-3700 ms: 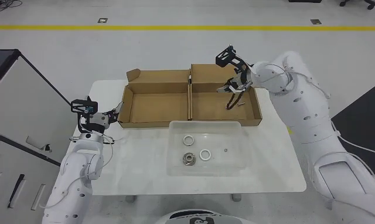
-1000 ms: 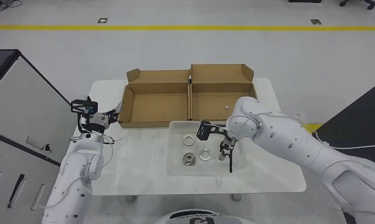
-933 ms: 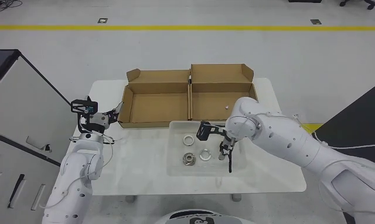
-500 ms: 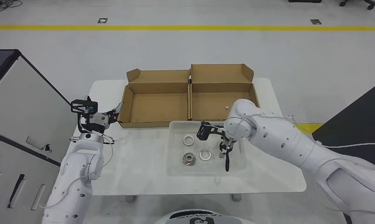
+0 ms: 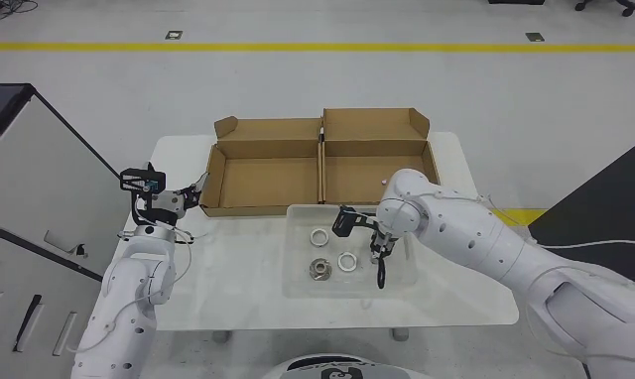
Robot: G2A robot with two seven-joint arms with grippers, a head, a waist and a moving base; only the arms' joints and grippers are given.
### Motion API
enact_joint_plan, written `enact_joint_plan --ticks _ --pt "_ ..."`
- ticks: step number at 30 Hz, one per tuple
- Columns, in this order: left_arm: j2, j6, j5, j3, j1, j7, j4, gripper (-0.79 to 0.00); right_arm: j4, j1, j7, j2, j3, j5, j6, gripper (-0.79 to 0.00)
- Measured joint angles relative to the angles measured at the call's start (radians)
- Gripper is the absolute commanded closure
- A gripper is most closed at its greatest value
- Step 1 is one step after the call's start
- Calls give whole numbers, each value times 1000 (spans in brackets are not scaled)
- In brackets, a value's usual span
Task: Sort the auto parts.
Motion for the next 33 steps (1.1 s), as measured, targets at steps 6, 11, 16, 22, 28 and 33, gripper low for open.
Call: enact_joint_plan --ticks 6,11,16,22,28,33 --pt "0 0 0 0 0 0 0 -785 9 -1 4 -7 0 -6 6 -372" --pt "0 0 0 0 0 0 0 -785 15 -3 8 -11 3 -5 7 -348" --pt "0 0 0 0 0 0 0 -785 19 -4 12 -15 6 -4 5 -320" --pt "0 0 0 0 0 0 0 -785 23 -5 17 -21 7 -8 6 -292" --pt "0 0 0 0 0 0 0 -785 29 -6 27 -24 9 -24 17 -274" --pt "0 0 0 0 0 0 0 -785 16 -9 39 -22 18 -35 27 -262"
